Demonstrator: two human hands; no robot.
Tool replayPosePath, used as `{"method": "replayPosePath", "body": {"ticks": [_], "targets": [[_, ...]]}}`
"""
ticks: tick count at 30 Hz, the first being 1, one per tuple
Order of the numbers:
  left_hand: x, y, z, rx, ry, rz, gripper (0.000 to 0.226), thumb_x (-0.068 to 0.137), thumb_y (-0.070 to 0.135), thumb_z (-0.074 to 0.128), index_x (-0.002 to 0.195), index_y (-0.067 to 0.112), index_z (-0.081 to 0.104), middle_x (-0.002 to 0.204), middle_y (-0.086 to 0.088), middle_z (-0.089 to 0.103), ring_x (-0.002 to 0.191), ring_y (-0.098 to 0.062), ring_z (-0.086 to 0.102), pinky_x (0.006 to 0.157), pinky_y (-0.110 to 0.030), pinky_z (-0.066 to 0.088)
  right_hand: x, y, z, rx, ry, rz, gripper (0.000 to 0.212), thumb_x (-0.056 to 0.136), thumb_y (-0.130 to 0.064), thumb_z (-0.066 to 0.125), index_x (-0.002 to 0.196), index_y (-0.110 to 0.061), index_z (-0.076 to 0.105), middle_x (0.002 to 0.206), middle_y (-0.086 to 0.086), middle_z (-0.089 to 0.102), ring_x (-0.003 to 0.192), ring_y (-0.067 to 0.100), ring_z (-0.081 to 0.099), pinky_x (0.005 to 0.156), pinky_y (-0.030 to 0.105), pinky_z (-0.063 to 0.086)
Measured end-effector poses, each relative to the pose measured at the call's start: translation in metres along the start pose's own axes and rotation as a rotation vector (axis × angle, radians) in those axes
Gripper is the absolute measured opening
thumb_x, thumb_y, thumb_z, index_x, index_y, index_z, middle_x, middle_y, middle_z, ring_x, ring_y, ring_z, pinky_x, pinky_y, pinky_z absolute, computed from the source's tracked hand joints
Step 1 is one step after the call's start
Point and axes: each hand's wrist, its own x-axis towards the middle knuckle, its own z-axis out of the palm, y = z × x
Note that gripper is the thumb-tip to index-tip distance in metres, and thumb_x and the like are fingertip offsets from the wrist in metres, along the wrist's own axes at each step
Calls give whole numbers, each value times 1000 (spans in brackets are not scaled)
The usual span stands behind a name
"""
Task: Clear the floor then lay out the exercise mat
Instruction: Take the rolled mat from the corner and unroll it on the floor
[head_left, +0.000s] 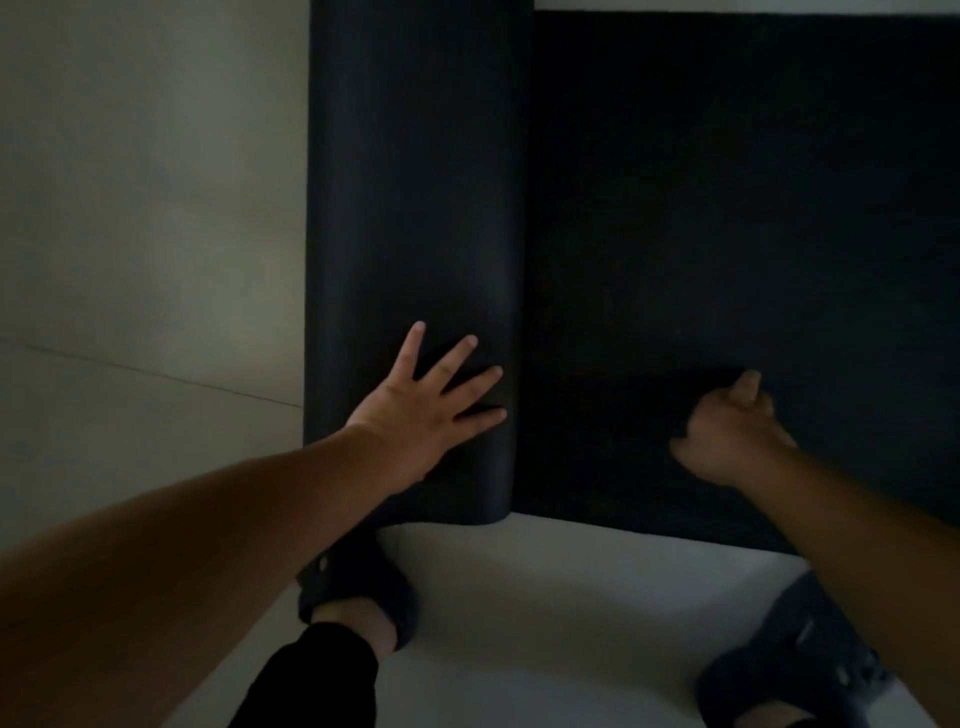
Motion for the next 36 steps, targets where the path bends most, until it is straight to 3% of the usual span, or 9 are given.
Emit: {"method": "replayPosePath", "body": {"ticks": [6,9,14,21,25,28,30,33,36], "targets": [[-52,-27,30,-109,24,-107,102,69,66,59,151,32,10,161,-6,-15,143,-45,-23,100,-79,-11,-38,-134,28,-64,60,-427,81,89,-41,55,154,-21,10,163,3,-17,150,37,-5,116,52,28],[-63,-10,36,-220,-28,-226,115,64,76,54,152,16,11,157,-19,-24,140,-47,-29,98,-81,-13,-47,-171,36,-86,-11,-346,78,89,-39,56,153,-22,16,162,9,-22,149,42,-10,114,54,29],[-76,3,62,-478,23,-272,76,96,35,36,150,21,-15,139,-14,-53,123,-44,-49,93,-81,-19,-57,-189,28,-46,-64,-275,69,89,-35,52,151,-22,25,164,5,-16,150,39,-7,117,53,27],[-124,-45,76,-385,117,-207,107,80,34,61,147,26,-23,142,-13,-51,131,-43,-41,97,-80,-17,-95,-203,-1,-19,-12,-225,63,88,-43,54,144,-20,35,165,3,-8,149,36,4,113,52,33],[-156,-73,68,-331,107,-250,84,71,29,76,146,23,37,158,-16,21,142,-43,28,96,-77,30,-119,-201,1,13,-44,-260,69,88,-47,56,147,-21,31,164,1,-7,149,35,7,112,51,35],[-166,-85,74,-316,39,-271,85,65,25,82,141,20,46,153,-15,38,135,-43,41,91,-72,39,-125,-199,4,40,-40,-302,72,88,-47,57,149,-22,27,164,0,-7,149,34,7,111,50,35],[-167,-86,78,-343,76,-319,86,75,25,73,149,25,30,160,-14,15,142,-42,29,95,-67,37,-127,-200,3,58,-23,-318,72,88,-46,57,149,-22,27,165,1,-5,149,34,9,111,50,35],[-170,-90,83,-298,55,-348,87,94,19,45,145,26,-25,148,-6,-39,149,-39,-4,107,-56,28,-134,-199,1,74,-16,-330,71,88,-46,57,148,-22,28,164,2,0,147,34,15,108,48,38],[-179,-95,83,-306,46,-363,92,93,15,44,142,28,-33,147,-3,-43,148,-37,-10,112,-50,27,-137,-195,2,65,-36,-354,70,88,-43,59,148,-22,29,164,3,2,145,33,20,107,46,40]]}}
